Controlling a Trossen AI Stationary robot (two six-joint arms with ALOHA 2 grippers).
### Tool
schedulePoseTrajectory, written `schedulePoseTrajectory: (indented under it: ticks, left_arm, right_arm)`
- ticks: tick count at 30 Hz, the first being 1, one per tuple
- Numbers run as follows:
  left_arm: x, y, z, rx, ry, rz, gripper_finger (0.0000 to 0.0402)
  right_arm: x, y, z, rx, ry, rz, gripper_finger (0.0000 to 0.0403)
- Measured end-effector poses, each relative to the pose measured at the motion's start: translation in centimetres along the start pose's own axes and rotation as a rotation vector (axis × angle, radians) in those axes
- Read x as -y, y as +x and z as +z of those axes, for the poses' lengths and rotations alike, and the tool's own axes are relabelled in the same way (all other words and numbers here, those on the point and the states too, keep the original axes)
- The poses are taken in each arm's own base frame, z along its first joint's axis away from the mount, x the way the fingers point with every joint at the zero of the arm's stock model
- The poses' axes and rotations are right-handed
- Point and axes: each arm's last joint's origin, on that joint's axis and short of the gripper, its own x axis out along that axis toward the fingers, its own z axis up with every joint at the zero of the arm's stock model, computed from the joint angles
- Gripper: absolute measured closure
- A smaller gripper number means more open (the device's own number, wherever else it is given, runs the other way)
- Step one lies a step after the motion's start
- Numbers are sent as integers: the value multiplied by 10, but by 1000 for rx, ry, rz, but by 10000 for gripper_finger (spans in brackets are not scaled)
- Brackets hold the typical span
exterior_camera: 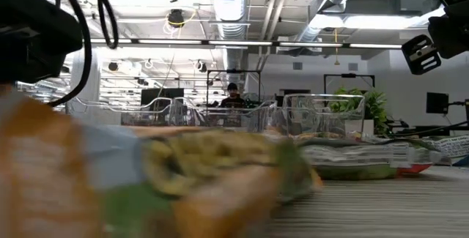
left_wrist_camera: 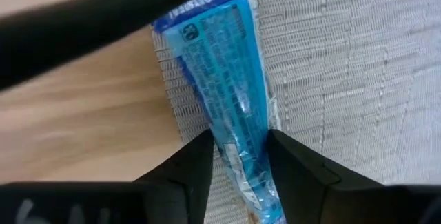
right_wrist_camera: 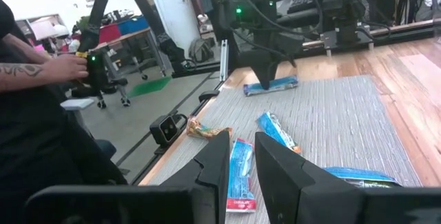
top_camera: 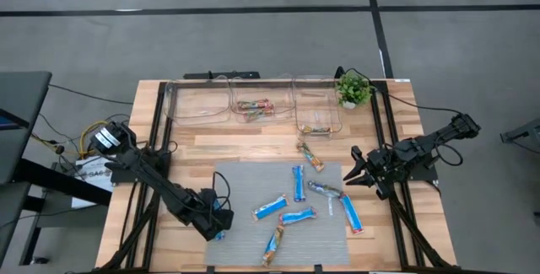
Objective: Pick and place Granola Bars by type
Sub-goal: Put the blue granola bar into the left transparent bin
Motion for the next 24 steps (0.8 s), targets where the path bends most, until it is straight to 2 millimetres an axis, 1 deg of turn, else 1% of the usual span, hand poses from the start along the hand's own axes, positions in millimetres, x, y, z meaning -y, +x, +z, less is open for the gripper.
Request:
schedulePoseTrajectory:
  ticks: [2,7,15,19,24]
  left_arm:
    - [3,4,-2,-12,12,-15,273]
    - [3,5,-2,-12,14,-25,284]
    - [4,4,-2,-9,20,-35,329]
    - [4,2,-1,16,25,-53,346]
    - [3,-1,2,80,24,-72,351]
  right_arm:
    - [0,0,0,-2,0,0,341]
    - [0,0,0,0,0,0,341]
    - [0,0,0,-1,0,0,341]
    - [0,0,0,0,0,0,341]
    - [0,0,0,0,0,0,341]
